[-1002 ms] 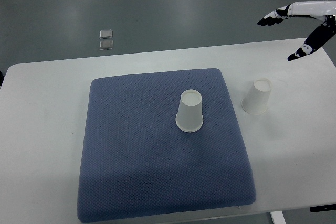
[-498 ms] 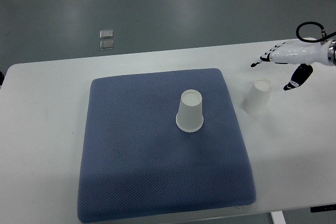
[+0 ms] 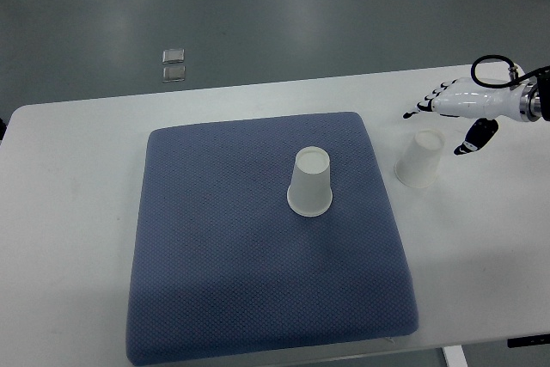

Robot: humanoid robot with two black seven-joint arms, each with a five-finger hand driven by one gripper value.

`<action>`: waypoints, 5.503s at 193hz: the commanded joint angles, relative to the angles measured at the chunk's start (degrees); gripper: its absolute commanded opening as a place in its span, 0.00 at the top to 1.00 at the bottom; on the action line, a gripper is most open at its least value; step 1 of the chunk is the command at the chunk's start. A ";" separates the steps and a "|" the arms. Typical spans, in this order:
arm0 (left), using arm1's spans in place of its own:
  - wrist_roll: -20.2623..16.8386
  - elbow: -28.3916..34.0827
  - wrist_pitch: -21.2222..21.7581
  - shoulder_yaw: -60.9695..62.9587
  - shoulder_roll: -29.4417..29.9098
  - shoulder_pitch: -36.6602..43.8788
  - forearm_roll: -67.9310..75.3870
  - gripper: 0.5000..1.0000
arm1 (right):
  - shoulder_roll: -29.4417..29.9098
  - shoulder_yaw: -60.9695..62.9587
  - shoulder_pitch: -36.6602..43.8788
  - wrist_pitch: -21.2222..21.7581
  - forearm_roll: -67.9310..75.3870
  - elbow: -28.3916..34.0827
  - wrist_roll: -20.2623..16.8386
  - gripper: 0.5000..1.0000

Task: Stack paper cups
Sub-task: 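Lower the right hand over the upside-down white cup beside the pad, then close the right hand fingers around the white paper cup, then lift the cup with the right hand and carry it toward the pad cup, then lower the held cup onto the upside-down cup on the pad, then open the right hand and lift it off the stacked cups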

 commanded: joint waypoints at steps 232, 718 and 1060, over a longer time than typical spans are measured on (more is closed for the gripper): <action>0.00 0.00 0.00 -0.04 0.00 0.17 0.00 0.00 | 7.06 -3.80 -2.84 -4.63 -0.86 -7.81 0.71 0.46; 0.00 0.00 0.00 0.05 0.00 0.26 0.00 0.00 | 9.70 -1.69 22.73 15.06 10.04 14.51 5.72 0.97; 0.00 0.00 0.00 -0.04 0.00 0.26 0.00 0.00 | 12.25 -1.61 17.20 10.49 7.49 10.20 5.02 0.21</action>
